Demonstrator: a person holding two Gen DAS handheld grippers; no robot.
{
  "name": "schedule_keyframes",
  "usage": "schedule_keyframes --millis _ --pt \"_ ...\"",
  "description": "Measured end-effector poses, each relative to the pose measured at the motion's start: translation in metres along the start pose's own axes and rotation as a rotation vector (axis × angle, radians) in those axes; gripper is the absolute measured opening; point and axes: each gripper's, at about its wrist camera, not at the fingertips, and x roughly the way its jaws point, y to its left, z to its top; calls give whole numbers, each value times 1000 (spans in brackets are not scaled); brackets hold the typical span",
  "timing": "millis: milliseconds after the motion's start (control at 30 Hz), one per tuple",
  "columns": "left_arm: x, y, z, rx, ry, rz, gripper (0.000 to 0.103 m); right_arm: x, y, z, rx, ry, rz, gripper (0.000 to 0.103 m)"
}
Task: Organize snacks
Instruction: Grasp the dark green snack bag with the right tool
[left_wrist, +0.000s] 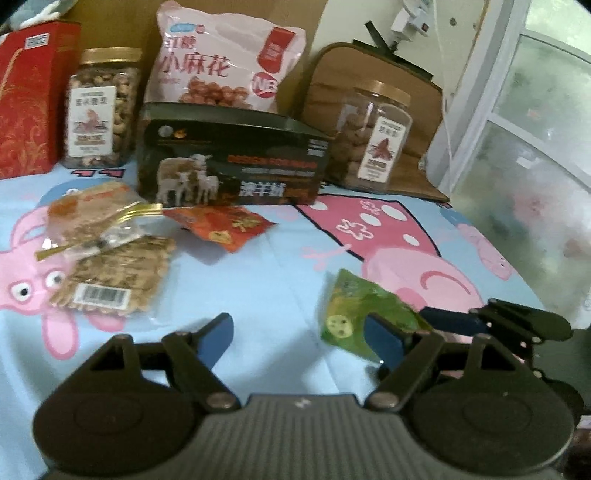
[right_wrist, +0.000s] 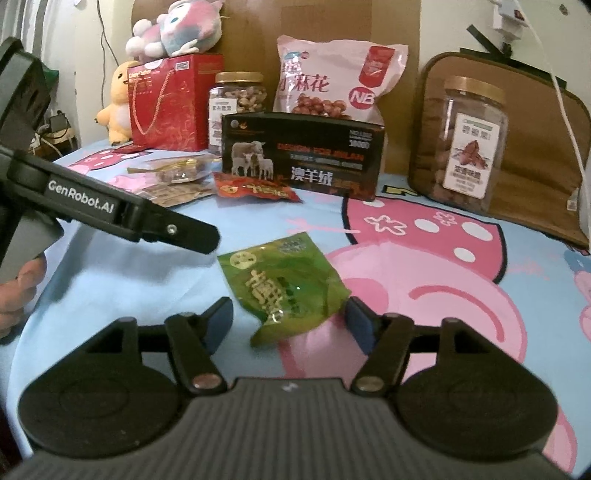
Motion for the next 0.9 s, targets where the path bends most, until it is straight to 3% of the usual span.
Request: schedule_keyframes --millis 333,667,900 --pt "8 -4 1 -7 18 -107 79 8 9 6 -42 -14 52 58" --pt "-19 23 -6 -104 -56 -128 75 24 29 20 -87 -41 118 57" --pt "-38 28 -2 -116 -85 -117 77 26 48 26 -145 -85 152 56"
